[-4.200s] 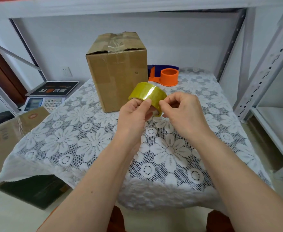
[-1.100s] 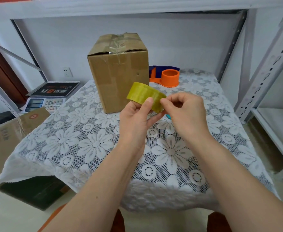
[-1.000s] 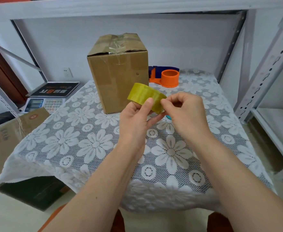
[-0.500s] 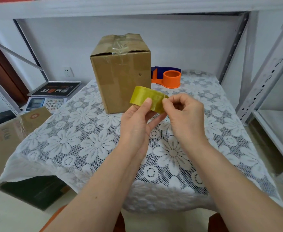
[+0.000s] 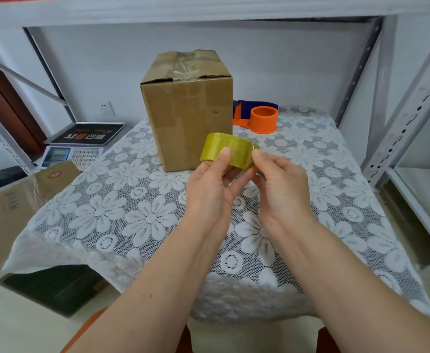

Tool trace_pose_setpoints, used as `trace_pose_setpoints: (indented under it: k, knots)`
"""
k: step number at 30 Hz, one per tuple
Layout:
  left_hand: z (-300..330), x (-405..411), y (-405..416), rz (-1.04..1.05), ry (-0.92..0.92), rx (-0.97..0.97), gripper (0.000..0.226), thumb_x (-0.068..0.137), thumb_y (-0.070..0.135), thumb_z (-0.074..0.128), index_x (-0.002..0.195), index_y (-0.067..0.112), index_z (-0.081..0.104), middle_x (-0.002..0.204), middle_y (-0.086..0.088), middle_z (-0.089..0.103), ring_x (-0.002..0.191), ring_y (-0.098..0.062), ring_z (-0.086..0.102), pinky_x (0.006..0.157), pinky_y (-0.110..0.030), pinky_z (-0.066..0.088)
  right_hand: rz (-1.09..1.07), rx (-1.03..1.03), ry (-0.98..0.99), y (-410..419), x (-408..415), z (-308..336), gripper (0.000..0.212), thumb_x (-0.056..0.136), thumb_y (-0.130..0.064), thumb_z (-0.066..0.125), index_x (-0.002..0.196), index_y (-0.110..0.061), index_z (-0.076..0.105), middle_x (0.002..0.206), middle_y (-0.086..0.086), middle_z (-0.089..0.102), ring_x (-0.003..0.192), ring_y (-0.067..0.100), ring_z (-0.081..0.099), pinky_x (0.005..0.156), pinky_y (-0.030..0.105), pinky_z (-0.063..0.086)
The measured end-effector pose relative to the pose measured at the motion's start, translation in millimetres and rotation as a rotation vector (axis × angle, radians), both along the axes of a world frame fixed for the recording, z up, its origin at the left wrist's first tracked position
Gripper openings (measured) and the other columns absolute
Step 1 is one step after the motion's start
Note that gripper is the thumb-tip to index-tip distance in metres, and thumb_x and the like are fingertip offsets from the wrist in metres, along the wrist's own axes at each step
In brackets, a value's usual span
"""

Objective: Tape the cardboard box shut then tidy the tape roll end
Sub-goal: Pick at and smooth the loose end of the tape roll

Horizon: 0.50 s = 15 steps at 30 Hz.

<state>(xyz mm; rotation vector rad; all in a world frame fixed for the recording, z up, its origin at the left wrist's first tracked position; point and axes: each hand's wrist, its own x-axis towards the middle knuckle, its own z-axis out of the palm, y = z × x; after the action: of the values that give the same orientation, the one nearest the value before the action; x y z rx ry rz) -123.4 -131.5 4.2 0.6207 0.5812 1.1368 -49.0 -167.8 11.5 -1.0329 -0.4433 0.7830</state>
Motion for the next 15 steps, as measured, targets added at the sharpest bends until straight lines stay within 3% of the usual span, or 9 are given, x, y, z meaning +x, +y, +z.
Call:
trace_pose_setpoints:
  k: [4, 8, 11, 13, 15]
  knots:
    - [1, -1, -1, -0.016, 0.006, 0.021, 0.019, 0.093, 0.011, 0.057, 0.102, -0.005, 0.063, 0.091, -0.017, 0.073, 0.089, -0.025, 0.071, 0.082, -0.040, 0.059, 0.060, -0.029, 0.006, -2, 5, 2, 0.017, 0.086, -0.009, 0.064, 0.070, -0.012, 0.063, 0.075, 0.002, 0.067, 0.073, 0.010, 0.062, 0.077, 0.026, 0.052]
    - [2, -1, -2, -0.001, 0.091, 0.113, 0.019, 0.093, 0.012, 0.058, 0.104, -0.001, 0.064, 0.102, -0.020, 0.071, 0.094, -0.027, 0.070, 0.079, -0.037, 0.060, 0.097, -0.060, -0.053, -3, 10, 9, 0.018, 0.087, -0.007, 0.059, 0.070, -0.012, 0.063, 0.071, 0.003, 0.064, 0.063, 0.009, 0.059, 0.066, 0.024, 0.050]
    - [1, -2, -2, 0.013, 0.137, 0.173, 0.019, 0.093, 0.012, 0.057, 0.106, 0.000, 0.064, 0.107, -0.021, 0.070, 0.095, -0.028, 0.070, 0.075, -0.034, 0.059, 0.081, -0.128, -0.076, -4, 14, 13, 0.023, 0.088, -0.021, 0.055, 0.070, -0.011, 0.064, 0.066, 0.000, 0.061, 0.062, 0.011, 0.058, 0.063, 0.026, 0.049]
    - [1, -2, -3, 0.012, 0.171, 0.196, 0.020, 0.093, 0.012, 0.058, 0.106, -0.003, 0.063, 0.104, -0.021, 0.071, 0.092, -0.026, 0.071, 0.074, -0.034, 0.059, 0.064, -0.187, -0.152, -4, 17, 14, 0.030, 0.088, -0.035, 0.059, 0.074, -0.010, 0.065, 0.069, 0.001, 0.062, 0.065, 0.013, 0.059, 0.064, 0.026, 0.051]
    - [1, -1, -4, 0.016, 0.213, 0.215, 0.025, 0.093, 0.012, 0.059, 0.109, -0.007, 0.060, 0.104, -0.022, 0.071, 0.091, -0.026, 0.071, 0.075, -0.035, 0.059, 0.031, -0.208, -0.206, -5, 19, 14, 0.029, 0.083, -0.037, 0.067, 0.074, -0.009, 0.066, 0.067, 0.000, 0.062, 0.066, 0.014, 0.059, 0.066, 0.028, 0.053]
